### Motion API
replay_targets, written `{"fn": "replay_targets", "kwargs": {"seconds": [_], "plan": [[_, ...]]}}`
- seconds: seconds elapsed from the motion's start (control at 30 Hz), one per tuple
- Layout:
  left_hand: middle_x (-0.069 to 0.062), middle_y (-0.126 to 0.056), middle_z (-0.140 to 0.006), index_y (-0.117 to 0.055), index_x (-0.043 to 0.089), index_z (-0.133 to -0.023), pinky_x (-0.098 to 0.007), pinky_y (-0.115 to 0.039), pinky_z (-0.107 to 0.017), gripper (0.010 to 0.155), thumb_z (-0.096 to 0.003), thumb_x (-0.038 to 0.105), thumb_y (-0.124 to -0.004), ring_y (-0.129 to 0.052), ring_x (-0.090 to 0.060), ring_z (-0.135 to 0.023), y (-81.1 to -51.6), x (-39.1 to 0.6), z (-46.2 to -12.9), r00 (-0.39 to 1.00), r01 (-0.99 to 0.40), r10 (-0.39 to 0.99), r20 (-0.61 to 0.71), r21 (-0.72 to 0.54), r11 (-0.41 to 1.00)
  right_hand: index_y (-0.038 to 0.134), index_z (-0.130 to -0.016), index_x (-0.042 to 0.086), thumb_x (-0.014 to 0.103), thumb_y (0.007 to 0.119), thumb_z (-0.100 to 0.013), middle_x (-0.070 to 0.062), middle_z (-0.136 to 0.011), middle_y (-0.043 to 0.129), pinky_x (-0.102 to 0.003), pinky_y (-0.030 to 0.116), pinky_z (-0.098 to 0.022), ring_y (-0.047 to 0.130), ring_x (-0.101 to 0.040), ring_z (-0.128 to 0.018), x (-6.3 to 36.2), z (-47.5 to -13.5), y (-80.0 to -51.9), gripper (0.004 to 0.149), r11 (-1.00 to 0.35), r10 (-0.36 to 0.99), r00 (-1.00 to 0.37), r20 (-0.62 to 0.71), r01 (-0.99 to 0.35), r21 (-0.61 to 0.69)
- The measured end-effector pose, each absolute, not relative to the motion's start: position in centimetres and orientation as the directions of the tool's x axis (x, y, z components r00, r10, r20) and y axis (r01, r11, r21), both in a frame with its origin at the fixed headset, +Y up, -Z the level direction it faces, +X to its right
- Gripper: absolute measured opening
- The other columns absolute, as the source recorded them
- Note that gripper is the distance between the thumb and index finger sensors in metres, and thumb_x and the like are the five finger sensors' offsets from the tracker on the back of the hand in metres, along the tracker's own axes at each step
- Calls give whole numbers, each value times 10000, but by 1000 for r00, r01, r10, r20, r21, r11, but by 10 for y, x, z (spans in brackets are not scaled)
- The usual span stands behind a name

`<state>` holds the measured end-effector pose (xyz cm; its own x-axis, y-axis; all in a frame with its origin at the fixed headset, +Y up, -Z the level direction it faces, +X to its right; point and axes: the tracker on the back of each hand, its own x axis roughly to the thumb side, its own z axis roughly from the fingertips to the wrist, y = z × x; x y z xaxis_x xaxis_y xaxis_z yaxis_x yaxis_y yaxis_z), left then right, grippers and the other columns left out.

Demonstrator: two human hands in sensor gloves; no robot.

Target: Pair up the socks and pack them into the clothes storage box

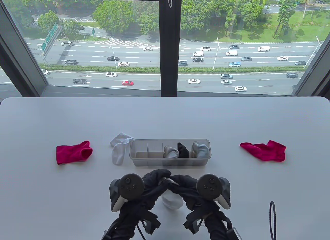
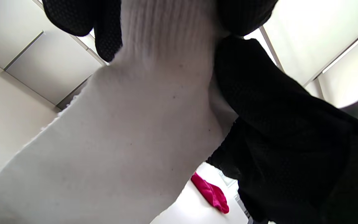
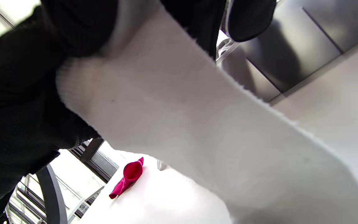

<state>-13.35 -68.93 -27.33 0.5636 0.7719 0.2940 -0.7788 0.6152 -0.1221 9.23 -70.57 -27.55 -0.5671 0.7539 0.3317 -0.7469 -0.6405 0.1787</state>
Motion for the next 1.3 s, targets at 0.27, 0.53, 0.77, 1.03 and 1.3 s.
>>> {"fn": "replay_targets", "kwargs": {"seconds": [0.27,0.53,0.77,1.03,1.3], "plan": [[-280,-489,-1152,-343,100,-1146,-706,-522,-712,766,-563,483,-659,-588,-528,-1016,-698,-162,-282,448,-836,865,225,-237,495,730,-971,256,340,761,-571,-40,-824,971,-576,655,-704,908,-302,-825,115,-284,-710,410,-448,887,-403,225,-868,213],[-238,-825,-979,-735,99,-946,-643,-690,-646,416,-571,266,-665,-897,-452,-818,-689,-147,-279,436,-832,860,264,-245,497,792,-915,223,420,736,-571,-109,-864,941,-581,702,-654,920,-347,-788,109,-283,-711,401,-391,917,-336,215,-864,319],[-118,-1008,-484,-758,35,-913,-496,-875,-390,403,-585,233,-631,-1009,-198,-258,-681,-147,-278,337,-877,916,217,-282,390,774,-923,97,337,719,-598,-44,-627,1050,-485,811,-576,1053,-242,-569,102,-280,-706,408,-165,985,-126,114,-876,453],[-270,-581,-1152,-472,122,-1136,-732,-481,-716,629,-584,387,-616,-596,-558,-1018,-716,-152,-288,848,-509,530,8,-270,817,422,-1124,-8,382,635,-615,-421,-1117,466,-705,512,-670,417,-630,-965,106,-284,-745,676,-646,746,-665,22,-716,265],[-61,-12,-1218,-168,263,-1145,-672,-62,-794,767,-577,392,-667,36,-344,-1149,-687,-198,-301,976,-207,194,-98,-147,967,343,-1160,106,458,525,-613,-262,-1213,281,-750,254,-688,118,-491,-1050,66,-276,-762,675,-708,454,-859,237,-186,681]]}}
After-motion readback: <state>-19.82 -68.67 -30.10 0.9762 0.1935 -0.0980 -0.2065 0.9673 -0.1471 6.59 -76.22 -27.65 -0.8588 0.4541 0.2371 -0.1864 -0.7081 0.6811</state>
